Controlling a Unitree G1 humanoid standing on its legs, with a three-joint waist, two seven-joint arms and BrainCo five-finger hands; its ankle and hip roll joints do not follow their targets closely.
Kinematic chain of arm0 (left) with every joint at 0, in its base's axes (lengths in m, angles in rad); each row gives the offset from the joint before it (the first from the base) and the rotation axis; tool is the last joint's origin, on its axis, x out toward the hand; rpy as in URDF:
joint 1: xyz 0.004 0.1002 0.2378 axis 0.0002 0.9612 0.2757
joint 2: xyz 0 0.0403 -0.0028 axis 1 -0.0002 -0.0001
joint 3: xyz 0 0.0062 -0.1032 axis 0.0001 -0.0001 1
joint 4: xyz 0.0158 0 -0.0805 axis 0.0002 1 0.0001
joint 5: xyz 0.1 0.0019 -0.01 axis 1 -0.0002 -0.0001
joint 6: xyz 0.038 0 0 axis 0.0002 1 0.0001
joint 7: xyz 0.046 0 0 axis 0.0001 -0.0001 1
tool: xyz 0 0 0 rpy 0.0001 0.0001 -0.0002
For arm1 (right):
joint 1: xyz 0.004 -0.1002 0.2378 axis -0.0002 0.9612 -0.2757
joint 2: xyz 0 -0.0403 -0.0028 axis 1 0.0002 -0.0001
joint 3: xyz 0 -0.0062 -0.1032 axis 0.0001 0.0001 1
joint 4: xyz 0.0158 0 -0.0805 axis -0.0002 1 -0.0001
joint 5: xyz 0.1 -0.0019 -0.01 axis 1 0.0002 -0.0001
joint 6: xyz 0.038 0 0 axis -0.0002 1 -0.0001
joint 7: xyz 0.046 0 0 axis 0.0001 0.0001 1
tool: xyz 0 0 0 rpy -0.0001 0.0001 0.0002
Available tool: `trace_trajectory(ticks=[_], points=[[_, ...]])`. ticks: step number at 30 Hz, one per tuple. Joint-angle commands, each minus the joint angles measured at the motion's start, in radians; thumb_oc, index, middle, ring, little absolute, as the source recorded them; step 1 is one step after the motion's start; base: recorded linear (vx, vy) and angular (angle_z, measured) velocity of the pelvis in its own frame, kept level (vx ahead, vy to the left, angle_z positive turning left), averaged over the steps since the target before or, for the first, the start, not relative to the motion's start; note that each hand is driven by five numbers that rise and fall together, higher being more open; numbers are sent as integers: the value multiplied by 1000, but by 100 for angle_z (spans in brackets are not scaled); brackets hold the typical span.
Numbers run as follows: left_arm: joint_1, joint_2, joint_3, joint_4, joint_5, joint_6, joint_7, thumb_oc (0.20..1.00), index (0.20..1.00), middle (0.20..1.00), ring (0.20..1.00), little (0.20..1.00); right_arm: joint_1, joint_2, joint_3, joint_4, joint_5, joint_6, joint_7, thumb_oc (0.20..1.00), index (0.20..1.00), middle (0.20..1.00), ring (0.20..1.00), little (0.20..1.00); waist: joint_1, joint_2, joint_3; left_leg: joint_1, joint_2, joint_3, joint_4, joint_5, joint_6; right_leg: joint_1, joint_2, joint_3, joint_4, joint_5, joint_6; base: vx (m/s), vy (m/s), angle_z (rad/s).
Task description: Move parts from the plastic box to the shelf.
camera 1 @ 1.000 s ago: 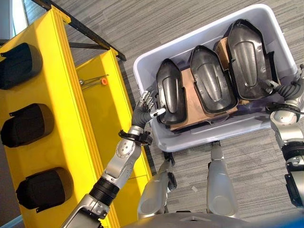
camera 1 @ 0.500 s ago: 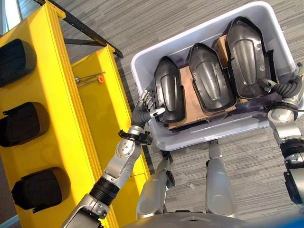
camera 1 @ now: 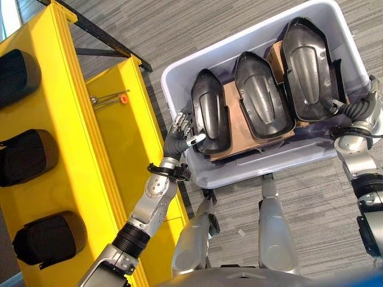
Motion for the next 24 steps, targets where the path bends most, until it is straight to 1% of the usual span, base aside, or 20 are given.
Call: trace_trajectory(ticks=[1, 8, 13, 18, 24], points=[[-61, -17, -8, -28, 28, -61, 5, 1000, 1000, 1000, 1000, 1000, -105, -6, 58, -12, -42, -32, 7, 1000, 1000, 1000, 1000, 1000, 25, -5, -18, 100, 43, -76, 15, -17, -59, -9, -1, -17, 120, -93, 21, 0, 0, 0], [-55, -19, -7, -29, 26, -62, 1, 1000, 1000, 1000, 1000, 1000, -96, 4, 60, -35, -55, -31, 10, 1000, 1000, 1000, 1000, 1000, 29, -3, -21, 100, 42, -78, 14, -17, -58, -10, 0, -19, 120, -94, 20, 0, 0, 0], [-56, -25, 0, -25, 30, -64, 8, 1000, 1000, 1000, 1000, 1000, -69, 15, 43, -107, -78, -37, 3, 1000, 1000, 1000, 1000, 1000, 24, -6, -22, 100, 42, -79, 13, -17, -58, -12, 2, -19, 119, -93, 19, 0, 0, 0], [-49, -26, 15, -32, 47, -66, 16, 1000, 1000, 1000, 1000, 1000, 5, 37, -13, -256, -144, -44, -34, 1000, 1000, 1000, 1000, 1000, 16, -11, -24, 101, 41, -78, 13, -23, -54, -17, 5, -18, 123, -96, 18, 0, 0, 0], [-38, -24, 16, -36, 55, -67, 19, 1000, 1000, 1000, 1000, 1000, 50, 50, -36, -321, -175, -48, -38, 1000, 1000, 1000, 1000, 1000, 12, -15, -27, 100, 40, -81, 14, -24, -53, -19, 5, -19, 124, -96, 18, 0, 0, 0]])
